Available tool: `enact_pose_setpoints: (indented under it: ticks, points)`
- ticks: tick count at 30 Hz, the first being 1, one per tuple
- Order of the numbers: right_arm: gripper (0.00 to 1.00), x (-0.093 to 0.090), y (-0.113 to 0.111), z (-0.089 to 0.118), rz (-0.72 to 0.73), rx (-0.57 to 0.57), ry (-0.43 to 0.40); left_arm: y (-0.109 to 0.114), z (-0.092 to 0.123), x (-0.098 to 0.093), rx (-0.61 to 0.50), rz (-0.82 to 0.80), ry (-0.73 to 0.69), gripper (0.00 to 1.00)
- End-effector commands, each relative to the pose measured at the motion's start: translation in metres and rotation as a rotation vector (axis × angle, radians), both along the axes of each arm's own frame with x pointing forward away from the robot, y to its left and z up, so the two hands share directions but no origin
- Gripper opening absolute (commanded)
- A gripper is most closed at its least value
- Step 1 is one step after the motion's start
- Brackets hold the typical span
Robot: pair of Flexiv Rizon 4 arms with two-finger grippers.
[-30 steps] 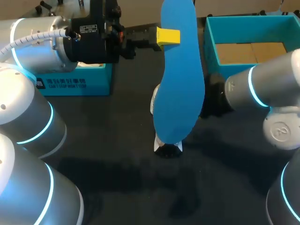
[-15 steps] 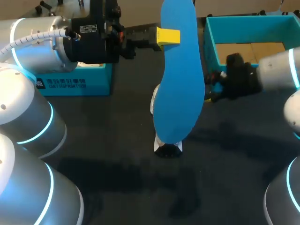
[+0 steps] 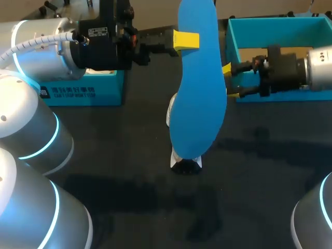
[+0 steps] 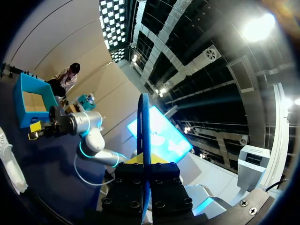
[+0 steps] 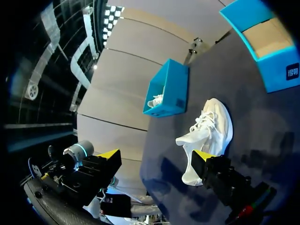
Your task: Take the shoe out of the shoebox, open the shoe tongue, remove and reinsert the insole, then place the shoe into the shoebox
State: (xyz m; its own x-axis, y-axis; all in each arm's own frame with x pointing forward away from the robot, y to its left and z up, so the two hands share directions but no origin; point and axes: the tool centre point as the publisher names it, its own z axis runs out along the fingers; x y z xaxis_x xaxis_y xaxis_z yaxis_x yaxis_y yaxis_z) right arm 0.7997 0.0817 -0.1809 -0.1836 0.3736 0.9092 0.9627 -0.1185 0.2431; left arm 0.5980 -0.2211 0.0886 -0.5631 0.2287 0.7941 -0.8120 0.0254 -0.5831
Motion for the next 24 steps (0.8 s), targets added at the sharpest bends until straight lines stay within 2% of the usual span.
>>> enact_pose_setpoints:
  ticks: [1,9,14,24]
  points:
    - [1.00,0.004,0.003,-0.001,0.003,-0.006,0.004,-0.002,-0.001,0.000,-0.001,0.000,-0.001,0.00]
    - [1.00,0.006,0.004,0.001,0.004,0.008,0.003,-0.002,-0.001,0.000,-0.001,0.000,-0.001,0.00]
    - [1.00,0.008,0.008,0.012,0.040,0.044,0.030,-0.002,-0.001,0.000,-0.001,0.000,-0.001,0.00]
    - [1.00,-0.006,0.024,0.047,0.071,0.176,0.057,-0.002,-0.001,0.000,-0.001,0.000,-0.001,0.00]
